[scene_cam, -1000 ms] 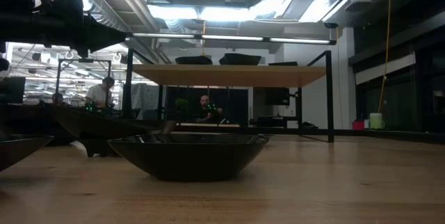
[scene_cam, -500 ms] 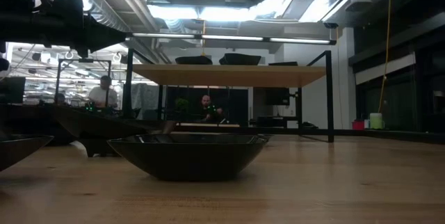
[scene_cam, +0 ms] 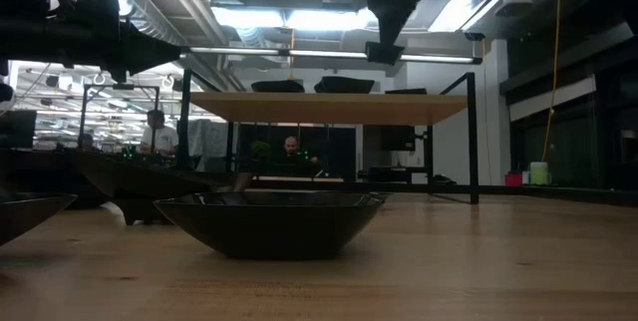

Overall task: Pick & Place Mini shaped plates
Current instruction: Stack the square plate on top of the square plate on the shelf

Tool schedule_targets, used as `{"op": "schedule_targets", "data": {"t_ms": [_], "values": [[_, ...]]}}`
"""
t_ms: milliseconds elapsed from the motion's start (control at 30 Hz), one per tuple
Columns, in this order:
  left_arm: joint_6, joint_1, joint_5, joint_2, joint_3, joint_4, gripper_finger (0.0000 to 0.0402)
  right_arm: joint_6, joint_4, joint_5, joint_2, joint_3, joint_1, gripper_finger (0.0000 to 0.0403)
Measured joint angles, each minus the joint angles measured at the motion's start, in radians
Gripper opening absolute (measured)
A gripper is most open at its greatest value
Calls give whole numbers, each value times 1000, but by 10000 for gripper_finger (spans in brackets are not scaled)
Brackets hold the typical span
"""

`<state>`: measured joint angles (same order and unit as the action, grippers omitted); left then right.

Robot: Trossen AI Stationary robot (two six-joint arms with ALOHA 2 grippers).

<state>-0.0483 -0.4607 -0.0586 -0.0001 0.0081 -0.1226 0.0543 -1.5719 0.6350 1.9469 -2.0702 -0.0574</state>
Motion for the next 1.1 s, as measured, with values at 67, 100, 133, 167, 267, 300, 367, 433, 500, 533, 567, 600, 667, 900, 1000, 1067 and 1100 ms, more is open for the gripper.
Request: {"op": "schedule_targets", "data": {"t_ms": [67, 100, 133, 167, 267, 300, 367, 433, 500, 533, 567, 600, 667, 900, 1000, 1067, 1100], "values": [[0, 0, 0, 0, 0, 0, 86, -9, 0, 0, 0, -5, 0, 5], [0, 0, 0, 0, 0, 0, 86, -16, 0, 0, 0, -16, 0, 5], [0, 0, 0, 0, 0, 0, 86, -30, 2, 0, 0, -27, 0, 5], [1, 0, 0, 0, 0, 0, 86, -45, 1, 0, 0, -40, -2, 5], [0, 0, 0, 0, 0, 0, 86, -76, 2, -9, 0, -74, -14, 5], [0, 0, 0, 0, 0, 0, 86, -86, 1, -10, 0, -81, -22, 5], [0, 0, 0, 0, 0, 0, 86, -88, 2, -10, 0, -92, -43, 5], [0, 0, 0, 0, 0, 0, 86, -81, 1, -10, 0, -93, -67, 5], [0, 0, 0, 0, 0, 0, 86, -58, 2, -28, 0, -93, -91, 5], [0, 0, 0, 0, 0, 0, 86, -44, 1, -54, 0, -93, -101, 5], [0, 0, 0, 0, 0, 0, 86, -36, 3, -81, 0, -90, -109, 5], [0, 0, 0, 0, 0, 0, 86, -25, 4, -106, 0, -85, -114, 5], [0, 0, 0, 0, 0, 0, 86, 2, 6, -138, 0, -83, -122, 5], [0, 0, 0, 0, 0, 0, 86, 99, 12, -140, 0, -83, -123, 5], [0, 0, 0, 0, 0, 0, 86, 150, 4, -108, 0, -79, -128, 5], [0, 0, 0, 0, 0, 0, 86, 161, 2, -107, -1, -54, -135, 5], [0, 0, 0, 0, 0, 0, 86, 165, 2, -107, -1, -38, -140, 5]]}}
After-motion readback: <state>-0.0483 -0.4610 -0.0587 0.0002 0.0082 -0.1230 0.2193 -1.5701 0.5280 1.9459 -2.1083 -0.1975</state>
